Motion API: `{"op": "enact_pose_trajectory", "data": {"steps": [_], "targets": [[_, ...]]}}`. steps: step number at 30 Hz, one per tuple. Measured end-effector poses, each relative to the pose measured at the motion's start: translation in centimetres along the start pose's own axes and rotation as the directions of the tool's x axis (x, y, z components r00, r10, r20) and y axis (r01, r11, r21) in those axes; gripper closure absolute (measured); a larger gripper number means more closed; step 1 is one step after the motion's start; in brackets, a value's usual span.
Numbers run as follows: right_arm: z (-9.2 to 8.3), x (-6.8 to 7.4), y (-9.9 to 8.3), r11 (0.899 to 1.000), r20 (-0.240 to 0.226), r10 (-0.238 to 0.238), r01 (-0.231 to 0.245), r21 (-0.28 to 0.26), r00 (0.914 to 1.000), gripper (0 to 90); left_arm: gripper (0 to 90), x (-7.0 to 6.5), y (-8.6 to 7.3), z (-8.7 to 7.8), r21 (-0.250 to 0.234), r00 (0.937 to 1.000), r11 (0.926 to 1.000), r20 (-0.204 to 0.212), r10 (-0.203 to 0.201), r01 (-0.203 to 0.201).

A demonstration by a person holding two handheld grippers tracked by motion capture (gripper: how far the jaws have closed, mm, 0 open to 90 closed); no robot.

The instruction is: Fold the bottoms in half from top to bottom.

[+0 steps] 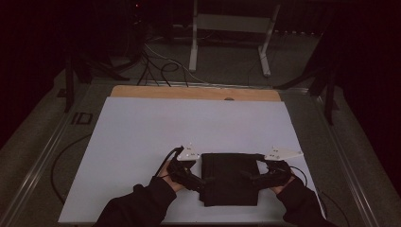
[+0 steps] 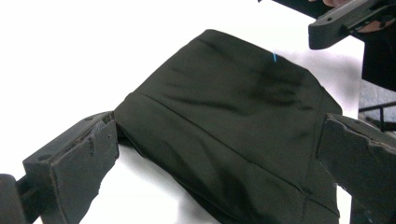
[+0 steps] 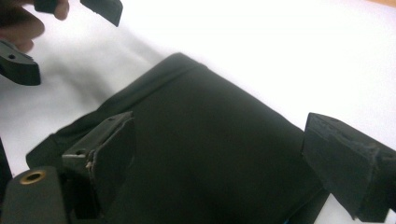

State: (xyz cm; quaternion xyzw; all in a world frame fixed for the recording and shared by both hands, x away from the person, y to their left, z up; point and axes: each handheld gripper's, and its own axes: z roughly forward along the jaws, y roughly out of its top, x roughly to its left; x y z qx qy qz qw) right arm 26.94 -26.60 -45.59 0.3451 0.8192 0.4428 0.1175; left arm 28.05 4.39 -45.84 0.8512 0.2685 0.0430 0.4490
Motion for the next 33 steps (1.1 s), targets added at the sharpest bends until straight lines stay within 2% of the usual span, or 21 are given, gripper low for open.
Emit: {"op": "enact_pose_trajectory", "data": {"steps": [5,9,14,16,17,18,21,25,29,33], "targets": [[-0.3,-0.2,0.3,1.0,0.02,0.001,-0.001,-0.009,0.9998,10.0,0.1,-0.1,0.4,-0.1,-0.019,0.9999,0.9998,-0.016,-0.005,0.005],[-0.5,-0.5,0.5,1.0,0.068,0.013,-0.012,-0.014,0.9976,10.0,0.1,-0.1,0.5,0.0,-0.022,0.9993,0.9997,-0.036,-0.012,0.011],[-0.4,-0.7,0.4,1.0,0.129,0.025,-0.024,-0.009,0.9913,10.0,0.1,0.2,0.6,0.4,-0.027,0.9973,0.9986,-0.056,-0.048,0.047],[-0.4,-0.8,0.3,1.0,0.135,0.026,-0.025,-0.012,0.9905,10.0,0.1,0.2,0.6,0.5,-0.029,0.9965,0.9981,-0.061,-0.057,0.055],[-0.3,-0.8,0.3,1.0,0.143,0.03,-0.029,-0.011,0.9892,10.0,0.1,0.4,0.5,0.7,-0.029,0.9948,0.997,-0.07,-0.074,0.072],[-0.2,-0.9,0.2,0.999,0.163,0.034,-0.033,-0.01,0.986,10.0,0.0,0.5,0.4,0.8,-0.026,0.9943,0.9967,-0.072,-0.079,0.077],[-0.1,-1.0,0.1,0.999,0.179,0.046,-0.044,-0.014,0.9828,10.0,0.0,0.7,0.2,1.2,-0.029,0.9908,0.9943,-0.085,-0.105,0.103],[0.3,-1.1,-0.3,0.999,0.208,0.053,-0.052,-0.011,0.9766,10.0,0.0,0.9,-0.1,1.5,-0.027,0.9875,0.9928,-0.103,-0.119,0.117],[0.5,-1.3,-0.6,0.998,0.215,0.067,-0.067,-0.008,0.9743,10.0,0.0,1.2,-0.3,1.7,-0.021,0.9855,0.9914,-0.108,-0.131,0.129],[0.9,-1.5,-1.0,0.997,0.227,0.069,-0.072,0.007,0.9714,10.1,0.0,1.5,-0.6,1.9,-0.015,0.9864,0.9919,-0.105,-0.127,0.126]]}}
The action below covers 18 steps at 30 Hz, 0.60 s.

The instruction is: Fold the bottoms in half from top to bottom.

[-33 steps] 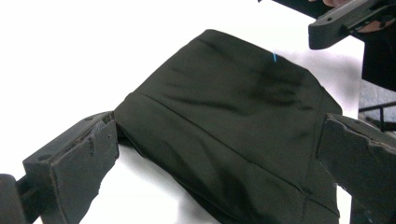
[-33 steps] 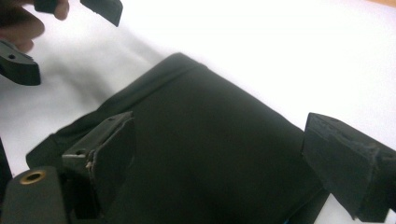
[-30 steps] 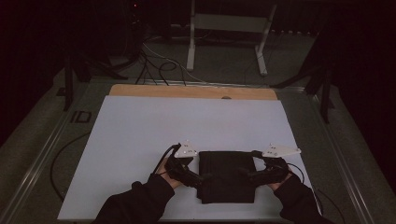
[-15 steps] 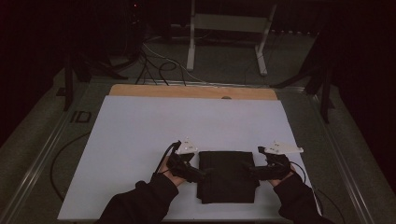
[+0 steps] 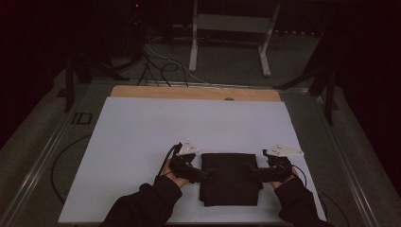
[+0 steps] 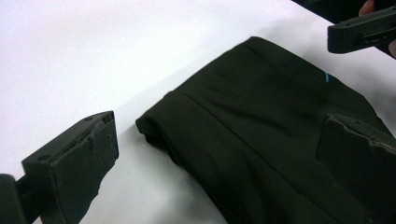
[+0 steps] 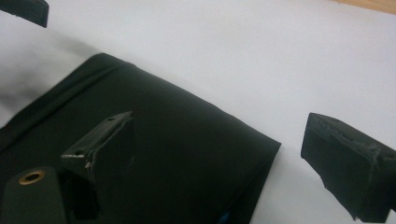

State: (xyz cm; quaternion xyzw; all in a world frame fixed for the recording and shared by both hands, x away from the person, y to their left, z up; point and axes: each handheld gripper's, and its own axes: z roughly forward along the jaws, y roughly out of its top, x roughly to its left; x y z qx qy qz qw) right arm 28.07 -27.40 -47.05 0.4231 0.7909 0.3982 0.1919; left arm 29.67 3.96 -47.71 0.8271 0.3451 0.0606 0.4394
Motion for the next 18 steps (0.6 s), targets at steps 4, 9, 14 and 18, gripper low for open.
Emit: {"op": "enact_pose_trajectory", "data": {"steps": [4,9,14,18], "targets": [[0.4,-0.1,-0.4,1.0,0.004,0.007,-0.007,0.018,1.0,10.1,0.0,0.2,-0.3,0.4,0.011,0.9997,0.9998,0.016,-0.017,0.017],[0.7,-0.3,-0.9,0.999,-0.003,0.018,-0.018,0.029,0.9998,10.0,0.0,0.5,-0.6,0.9,0.028,0.999,0.9992,0.033,-0.03,0.03],[1.1,-0.4,-1.4,0.998,-0.004,0.04,-0.04,0.047,0.9992,10.0,0.0,0.7,-1.1,1.5,0.045,0.9984,0.998,0.033,-0.045,0.044],[1.4,-0.5,-1.7,0.997,-0.008,0.039,-0.038,0.067,0.9992,9.9,0.0,0.7,-1.2,2.0,0.061,0.997,0.9966,0.051,-0.059,0.055]]}}
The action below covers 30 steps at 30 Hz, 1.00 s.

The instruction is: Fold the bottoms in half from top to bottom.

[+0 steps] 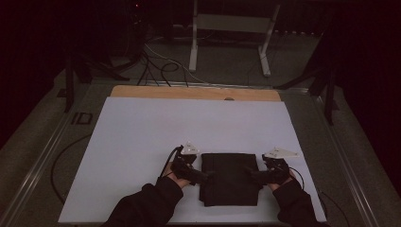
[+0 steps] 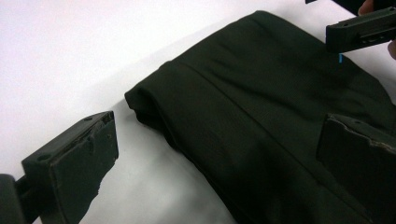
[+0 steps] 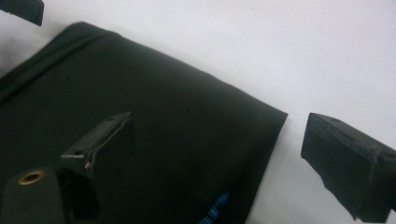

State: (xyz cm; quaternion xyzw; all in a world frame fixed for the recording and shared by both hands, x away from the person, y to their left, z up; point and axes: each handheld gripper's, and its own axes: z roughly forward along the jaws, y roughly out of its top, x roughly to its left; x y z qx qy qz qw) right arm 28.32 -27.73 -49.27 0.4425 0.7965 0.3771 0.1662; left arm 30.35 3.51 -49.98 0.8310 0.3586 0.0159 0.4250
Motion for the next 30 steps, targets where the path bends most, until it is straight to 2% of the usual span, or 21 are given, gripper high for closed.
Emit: {"op": "enact_pose_trajectory", "data": {"steps": [2,7,13,16,22,26,30], "targets": [[0.1,0.0,-0.1,1.0,0.002,-0.005,0.005,0.013,1.0,9.9,0.0,0.0,-0.1,0.3,0.012,0.9999,0.9999,0.007,-0.008,0.008],[0.3,-0.1,-0.4,1.0,0.01,0.015,-0.015,0.019,0.9998,9.9,0.0,0.1,-0.3,0.7,0.03,0.9994,0.9991,0.018,-0.031,0.031],[1.0,-0.5,-0.8,0.998,-0.009,0.041,-0.04,0.056,0.9991,9.9,0.0,0.3,-0.7,1.4,0.056,0.9982,0.9971,0.029,-0.053,0.051],[1.2,-0.4,-0.9,0.996,-0.007,0.041,-0.04,0.074,0.9991,9.9,0.0,0.4,-0.9,1.6,0.06,0.9986,0.9971,0.022,-0.048,0.046],[1.4,-0.4,-0.9,0.994,0.001,0.036,-0.036,0.1,0.9993,9.9,0.0,0.5,-1.1,2.1,0.056,0.9974,0.9965,0.032,-0.064,0.062],[1.4,-0.5,-0.9,0.994,-0.003,0.045,-0.044,0.099,0.999,9.9,0.0,0.5,-1.0,2.2,0.051,0.9964,0.9961,0.041,-0.074,0.072],[1.7,-0.4,-1.0,0.993,-0.004,0.045,-0.044,0.112,0.999,9.9,0.1,0.4,-1.0,2.3,0.056,0.9967,0.9963,0.046,-0.067,0.064]]}}
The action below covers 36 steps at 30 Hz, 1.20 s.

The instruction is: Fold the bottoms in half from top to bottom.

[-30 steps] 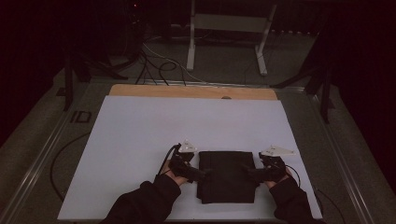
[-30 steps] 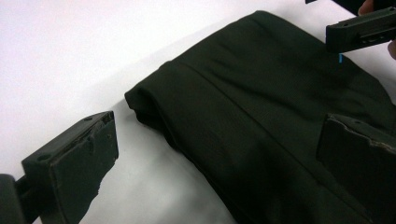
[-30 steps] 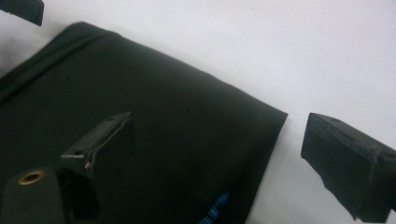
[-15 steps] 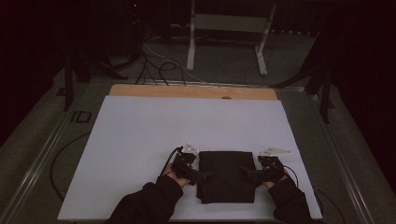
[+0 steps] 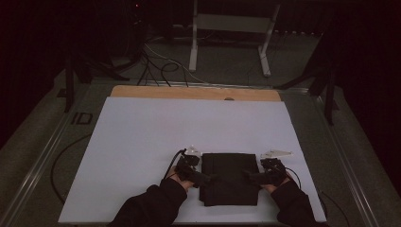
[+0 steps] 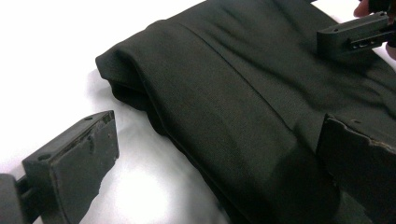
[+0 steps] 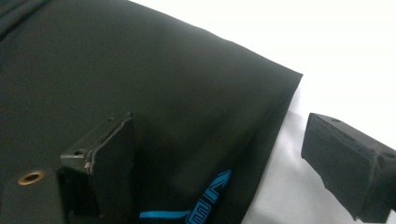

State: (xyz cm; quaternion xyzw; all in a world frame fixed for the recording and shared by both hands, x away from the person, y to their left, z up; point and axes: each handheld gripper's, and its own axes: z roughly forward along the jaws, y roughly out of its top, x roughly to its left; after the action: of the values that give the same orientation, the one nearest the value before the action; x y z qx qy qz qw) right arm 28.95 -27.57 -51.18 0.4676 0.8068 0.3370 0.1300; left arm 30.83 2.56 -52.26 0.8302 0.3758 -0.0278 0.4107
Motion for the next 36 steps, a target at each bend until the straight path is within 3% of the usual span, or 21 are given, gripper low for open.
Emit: {"op": "enact_pose_trajectory", "data": {"steps": [5,7,10,16,19,27,36], "targets": [[0.3,-0.1,-0.1,1.0,-0.009,0.009,-0.008,0.019,0.9999,10.1,0.8,-0.2,0.1,0.1,0.01,0.9998,0.9999,-0.018,0.004,-0.004],[0.4,-0.2,-0.1,0.999,-0.013,0.012,-0.012,0.031,0.9998,10.2,7.3,0.0,0.2,0.0,-0.002,0.9997,0.9998,-0.007,-0.022,0.022],[0.5,-0.1,-0.1,0.999,-0.013,0.008,-0.008,0.039,0.9999,10.9,15.0,0.1,0.1,-0.1,-0.008,0.9995,0.9995,-0.002,-0.03,0.03],[0.4,0.0,-0.1,0.999,0.008,0.004,-0.004,0.047,1.0,17.2,24.9,-0.5,0.1,0.1,-0.004,0.9997,0.9997,-0.005,-0.024,0.024],[0.3,0.2,-0.1,0.999,0.008,-0.005,0.004,0.05,1.0,23.1,30.8,-0.8,0.2,0.3,0.004,0.9997,0.9997,-0.004,-0.023,0.023],[0.0,0.7,-0.1,0.998,-0.06,-0.035,0.038,0.047,0.9976,49.0,43.2,-0.9,0.3,0.5,0.015,0.9989,0.999,0.016,-0.043,0.043],[-0.1,1.2,0.1,0.995,-0.086,-0.073,0.078,0.056,0.9936,68.4,59.5,-0.7,0.3,0.6,0.022,0.9966,0.9978,0.052,-0.064,0.063]]}}
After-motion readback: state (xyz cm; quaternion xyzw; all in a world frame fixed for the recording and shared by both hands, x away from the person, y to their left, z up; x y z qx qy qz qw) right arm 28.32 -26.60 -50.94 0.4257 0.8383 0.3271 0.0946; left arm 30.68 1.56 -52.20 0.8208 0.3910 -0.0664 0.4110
